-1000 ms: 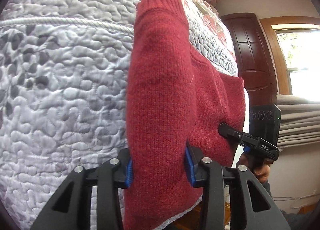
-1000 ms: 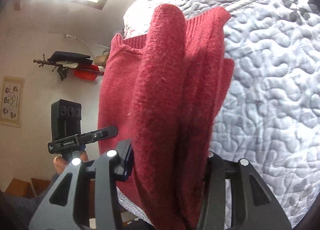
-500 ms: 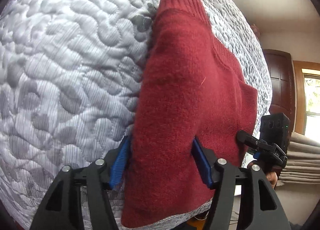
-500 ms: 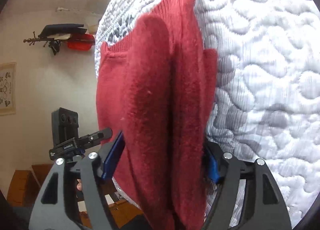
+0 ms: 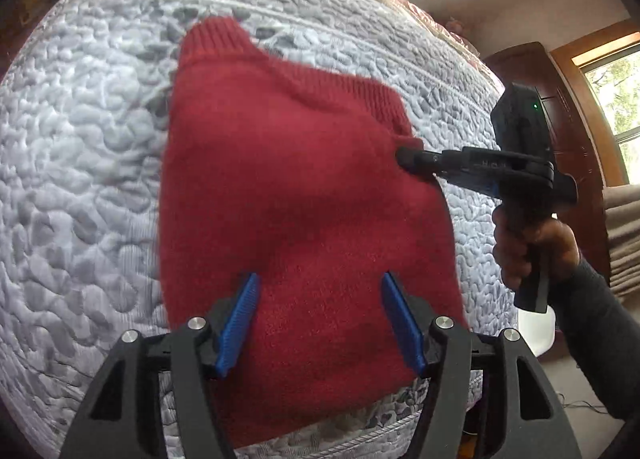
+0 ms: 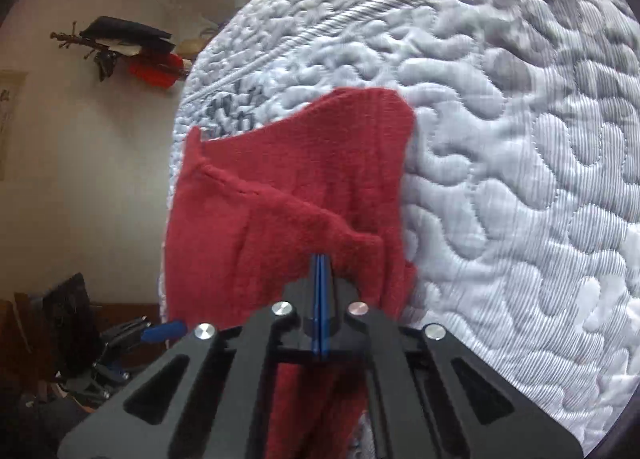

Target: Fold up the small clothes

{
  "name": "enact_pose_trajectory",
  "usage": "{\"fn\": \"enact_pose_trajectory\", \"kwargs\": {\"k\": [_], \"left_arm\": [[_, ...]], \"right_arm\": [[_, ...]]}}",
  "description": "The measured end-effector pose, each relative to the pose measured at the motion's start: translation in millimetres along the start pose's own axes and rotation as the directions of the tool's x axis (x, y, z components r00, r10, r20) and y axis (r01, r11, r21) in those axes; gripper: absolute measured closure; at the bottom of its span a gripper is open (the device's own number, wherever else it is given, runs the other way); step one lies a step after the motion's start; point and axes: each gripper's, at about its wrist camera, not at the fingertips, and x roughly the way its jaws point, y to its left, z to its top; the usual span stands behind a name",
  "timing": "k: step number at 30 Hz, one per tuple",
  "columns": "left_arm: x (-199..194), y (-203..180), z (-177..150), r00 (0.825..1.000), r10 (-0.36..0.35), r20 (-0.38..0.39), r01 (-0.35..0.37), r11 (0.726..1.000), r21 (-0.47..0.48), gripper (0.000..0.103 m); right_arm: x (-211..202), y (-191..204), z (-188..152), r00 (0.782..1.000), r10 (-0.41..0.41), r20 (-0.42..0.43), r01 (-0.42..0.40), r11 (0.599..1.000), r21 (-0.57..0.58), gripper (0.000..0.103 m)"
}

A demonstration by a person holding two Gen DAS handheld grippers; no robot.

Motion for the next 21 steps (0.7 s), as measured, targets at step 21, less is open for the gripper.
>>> {"fn": "enact_pose_trajectory", "kwargs": {"k": [21], "left_arm": [[-22.0,-11.2,-37.2,0.997,0.074,0.011,-0.073,0.997,-0.028,0.009]], "right_arm": [[-60.8,45.4,-129.6,0.994,-0.094,0.053,0.095,0.995,-0.023,0.082]]}}
